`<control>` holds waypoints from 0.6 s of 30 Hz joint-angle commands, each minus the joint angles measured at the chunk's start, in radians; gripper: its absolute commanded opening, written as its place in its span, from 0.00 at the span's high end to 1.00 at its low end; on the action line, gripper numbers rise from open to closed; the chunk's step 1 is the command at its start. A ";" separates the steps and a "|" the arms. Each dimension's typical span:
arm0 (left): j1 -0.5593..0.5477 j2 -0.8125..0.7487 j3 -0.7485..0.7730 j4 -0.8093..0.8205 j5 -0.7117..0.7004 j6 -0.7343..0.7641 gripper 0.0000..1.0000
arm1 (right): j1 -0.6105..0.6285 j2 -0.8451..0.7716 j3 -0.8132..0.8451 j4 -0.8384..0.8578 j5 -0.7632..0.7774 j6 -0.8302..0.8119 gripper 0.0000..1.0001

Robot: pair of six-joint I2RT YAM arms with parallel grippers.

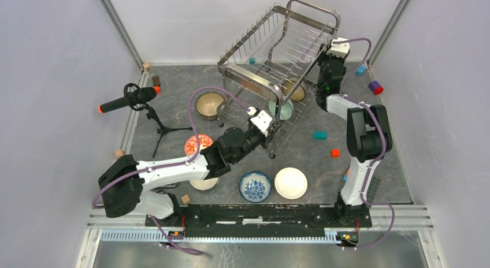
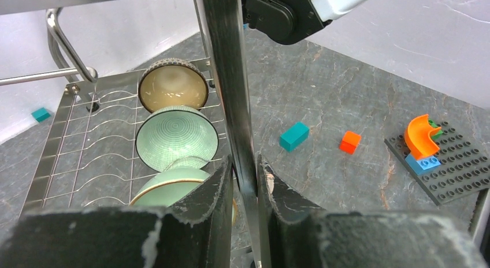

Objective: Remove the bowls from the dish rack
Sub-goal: Adjust the dish rack at the center of the board.

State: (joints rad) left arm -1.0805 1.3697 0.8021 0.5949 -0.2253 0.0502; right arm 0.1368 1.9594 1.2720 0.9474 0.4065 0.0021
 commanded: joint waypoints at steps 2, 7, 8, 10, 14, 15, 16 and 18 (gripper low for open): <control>-0.028 -0.048 -0.021 -0.029 0.061 -0.037 0.98 | -0.018 0.015 -0.014 -0.016 0.067 -0.004 0.50; -0.028 -0.040 -0.017 -0.025 0.063 -0.041 0.98 | -0.029 -0.005 -0.079 0.028 0.057 -0.004 0.70; -0.028 -0.036 -0.015 -0.025 0.063 -0.041 0.98 | -0.031 -0.010 -0.086 0.030 0.056 -0.004 0.72; -0.027 -0.028 -0.012 -0.024 0.060 -0.041 0.98 | -0.038 -0.022 -0.111 0.035 0.058 -0.004 0.75; -0.028 -0.011 0.000 -0.025 0.043 -0.037 0.98 | -0.045 -0.065 -0.175 0.049 0.074 -0.011 0.86; -0.026 -0.003 0.006 -0.027 0.033 -0.034 0.98 | -0.046 -0.081 -0.191 0.048 0.085 -0.009 0.89; -0.026 0.004 0.012 -0.030 0.023 -0.035 0.98 | -0.048 -0.096 -0.208 0.044 0.095 -0.009 0.92; -0.025 0.018 0.026 -0.036 0.010 -0.036 0.98 | -0.049 -0.136 -0.242 0.034 0.115 -0.012 0.96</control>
State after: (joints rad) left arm -1.0908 1.3533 0.7952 0.5766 -0.2325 0.0498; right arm 0.0895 1.8965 1.1130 1.0397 0.4328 0.0219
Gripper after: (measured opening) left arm 0.240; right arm 0.297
